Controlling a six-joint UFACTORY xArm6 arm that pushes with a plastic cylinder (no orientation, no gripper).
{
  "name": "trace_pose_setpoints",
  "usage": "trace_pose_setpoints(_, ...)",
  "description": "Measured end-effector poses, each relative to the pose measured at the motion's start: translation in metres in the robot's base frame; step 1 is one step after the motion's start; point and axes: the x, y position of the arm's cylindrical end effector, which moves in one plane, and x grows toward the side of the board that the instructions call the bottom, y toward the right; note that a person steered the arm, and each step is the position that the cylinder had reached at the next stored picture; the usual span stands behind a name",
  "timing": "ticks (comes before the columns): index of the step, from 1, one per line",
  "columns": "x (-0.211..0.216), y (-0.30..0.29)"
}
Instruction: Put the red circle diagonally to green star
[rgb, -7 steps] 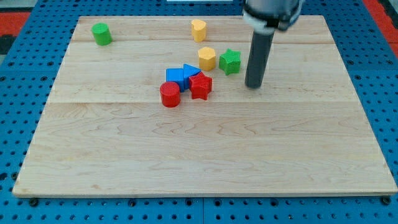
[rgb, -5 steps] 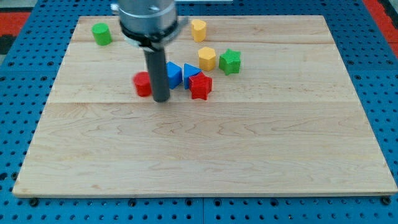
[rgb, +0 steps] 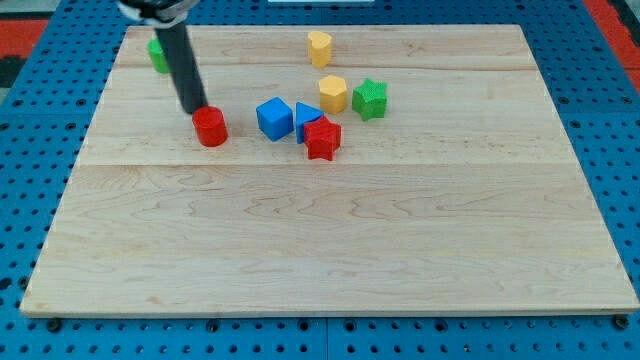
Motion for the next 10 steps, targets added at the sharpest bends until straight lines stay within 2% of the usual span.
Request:
trace_pose_setpoints(1,0.000,-0.026)
trace_pose_setpoints(2,0.062,-0.033)
trace_pose_setpoints(3,0.076,0.009)
trace_pose_setpoints(5,0.002,0.083)
trace_pose_setpoints(6,-0.001,0.041)
trace_pose_setpoints(7,-0.022,0.041)
trace_pose_setpoints(8,-0.029,0.107)
trace_pose_setpoints(9,-0.033,0.104)
trace_pose_setpoints(10,-0.058,0.088)
